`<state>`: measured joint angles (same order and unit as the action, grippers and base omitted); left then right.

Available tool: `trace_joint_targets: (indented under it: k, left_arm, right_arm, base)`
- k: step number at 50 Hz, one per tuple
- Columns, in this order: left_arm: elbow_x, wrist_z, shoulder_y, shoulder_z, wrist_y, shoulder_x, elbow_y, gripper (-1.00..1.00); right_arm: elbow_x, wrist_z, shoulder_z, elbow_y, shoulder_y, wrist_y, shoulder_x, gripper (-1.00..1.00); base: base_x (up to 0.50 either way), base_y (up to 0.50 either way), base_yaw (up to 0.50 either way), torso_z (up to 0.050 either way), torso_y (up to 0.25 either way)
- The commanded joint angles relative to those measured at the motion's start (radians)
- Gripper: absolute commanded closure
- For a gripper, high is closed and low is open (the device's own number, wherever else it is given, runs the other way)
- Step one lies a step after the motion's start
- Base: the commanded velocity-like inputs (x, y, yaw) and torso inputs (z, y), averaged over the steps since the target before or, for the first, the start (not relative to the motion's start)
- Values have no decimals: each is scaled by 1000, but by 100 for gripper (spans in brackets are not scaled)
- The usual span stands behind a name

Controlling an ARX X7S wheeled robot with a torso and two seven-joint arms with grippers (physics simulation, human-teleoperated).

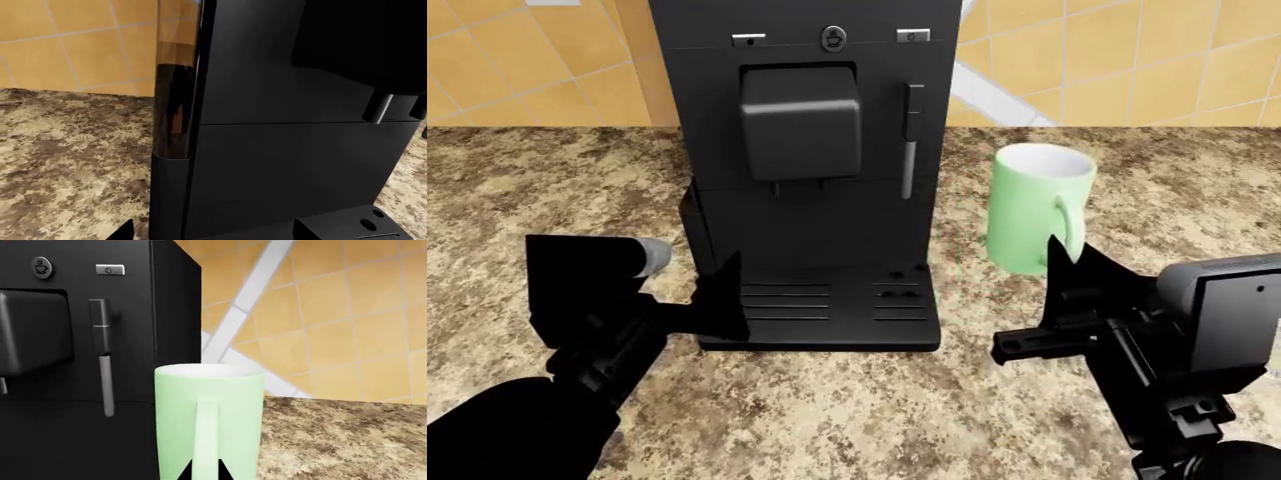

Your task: Pick the mug from under the coffee machine dispenser and place it on the counter.

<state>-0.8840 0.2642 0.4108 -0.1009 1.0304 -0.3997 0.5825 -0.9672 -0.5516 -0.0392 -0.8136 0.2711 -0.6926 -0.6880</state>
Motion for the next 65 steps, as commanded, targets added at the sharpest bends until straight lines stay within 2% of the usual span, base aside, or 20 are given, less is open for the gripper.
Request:
trace_joint_targets:
  k: [1, 31, 65]
  left_arm:
    - [6, 4, -1, 7, -8, -4, -5, -100]
    - [-6, 10, 9, 10, -18, -6, -20, -100]
    - [-7, 8, 0, 25, -39, -9, -41, -100]
  right_arm:
    - [107, 52, -28, 70, -4, 50, 22, 100]
    - [254, 133, -106, 178, -46, 152, 46, 100]
    - [282, 152, -114, 256, -94, 213, 75, 100]
  base:
    - [0, 0, 0, 0, 0]
    - [0, 0, 0, 0, 0]
    - [0, 0, 0, 0, 1]
